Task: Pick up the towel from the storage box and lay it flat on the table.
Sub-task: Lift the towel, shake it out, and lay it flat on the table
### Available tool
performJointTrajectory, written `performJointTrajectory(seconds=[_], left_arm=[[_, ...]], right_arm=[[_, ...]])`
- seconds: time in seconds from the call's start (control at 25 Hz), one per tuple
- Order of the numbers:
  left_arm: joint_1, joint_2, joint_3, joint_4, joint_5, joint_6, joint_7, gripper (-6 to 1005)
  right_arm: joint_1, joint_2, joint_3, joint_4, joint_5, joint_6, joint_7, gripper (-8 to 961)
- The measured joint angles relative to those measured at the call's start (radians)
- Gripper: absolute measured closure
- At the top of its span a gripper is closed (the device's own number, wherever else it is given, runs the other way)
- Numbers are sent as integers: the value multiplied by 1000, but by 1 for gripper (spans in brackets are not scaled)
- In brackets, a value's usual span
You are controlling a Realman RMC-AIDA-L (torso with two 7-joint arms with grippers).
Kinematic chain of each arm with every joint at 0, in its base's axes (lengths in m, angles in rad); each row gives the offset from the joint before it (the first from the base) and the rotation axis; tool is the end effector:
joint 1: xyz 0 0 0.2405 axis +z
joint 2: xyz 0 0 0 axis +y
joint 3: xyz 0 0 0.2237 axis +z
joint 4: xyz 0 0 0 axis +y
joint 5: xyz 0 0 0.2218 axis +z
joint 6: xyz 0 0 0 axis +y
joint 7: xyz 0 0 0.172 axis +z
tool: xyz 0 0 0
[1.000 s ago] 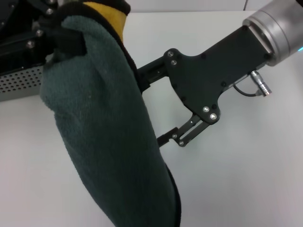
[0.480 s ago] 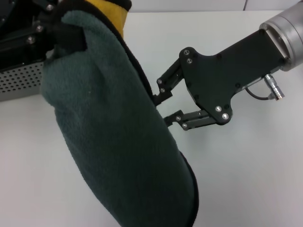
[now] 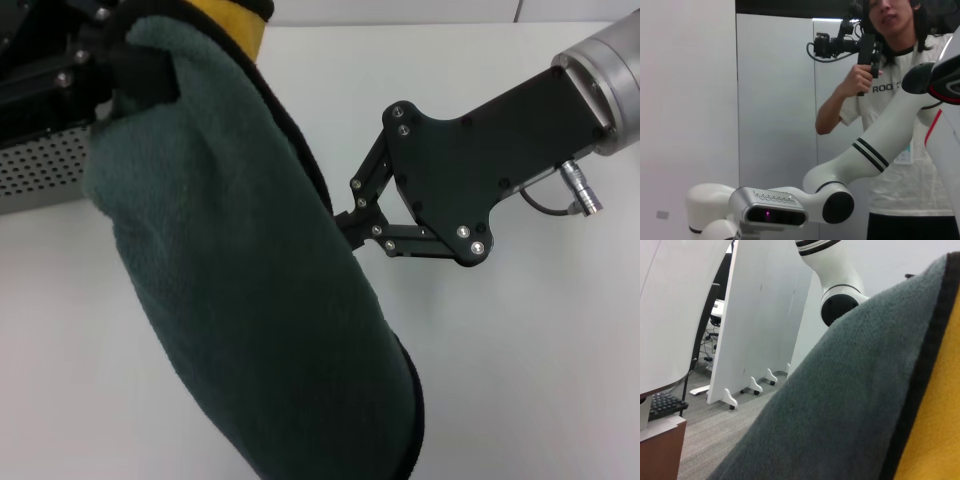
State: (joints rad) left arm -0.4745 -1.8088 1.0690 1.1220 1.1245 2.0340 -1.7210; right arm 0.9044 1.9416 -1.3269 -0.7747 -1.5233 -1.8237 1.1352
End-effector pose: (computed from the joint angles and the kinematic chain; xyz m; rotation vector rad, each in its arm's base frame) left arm -0.0922 0.2795 0.1433 2.7449 -0.1457 1.2042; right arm 0.0389 0.3197 -0.0059 2.6758 0.7658 -0.7620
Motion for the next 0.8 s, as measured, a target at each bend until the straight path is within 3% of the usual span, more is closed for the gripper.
performJointTrajectory(seconds=[0.12,0.28,0.6,0.8], left_arm=[[0,-7,-18,-5,17,0,1,938],[4,-22,-48,-12,60,0,2,937],[23,-102,-224,-17,239,-1,20,936],[33,-168,-327,-17,368,-6,84,916]], right_arm=[[-20,10,16,-2,2,9,-9,924],[-62,33,118,-14,2,16,-20,945],[-131,72,371,-34,14,38,-11,950],[-160,79,392,-77,96,138,14,950]])
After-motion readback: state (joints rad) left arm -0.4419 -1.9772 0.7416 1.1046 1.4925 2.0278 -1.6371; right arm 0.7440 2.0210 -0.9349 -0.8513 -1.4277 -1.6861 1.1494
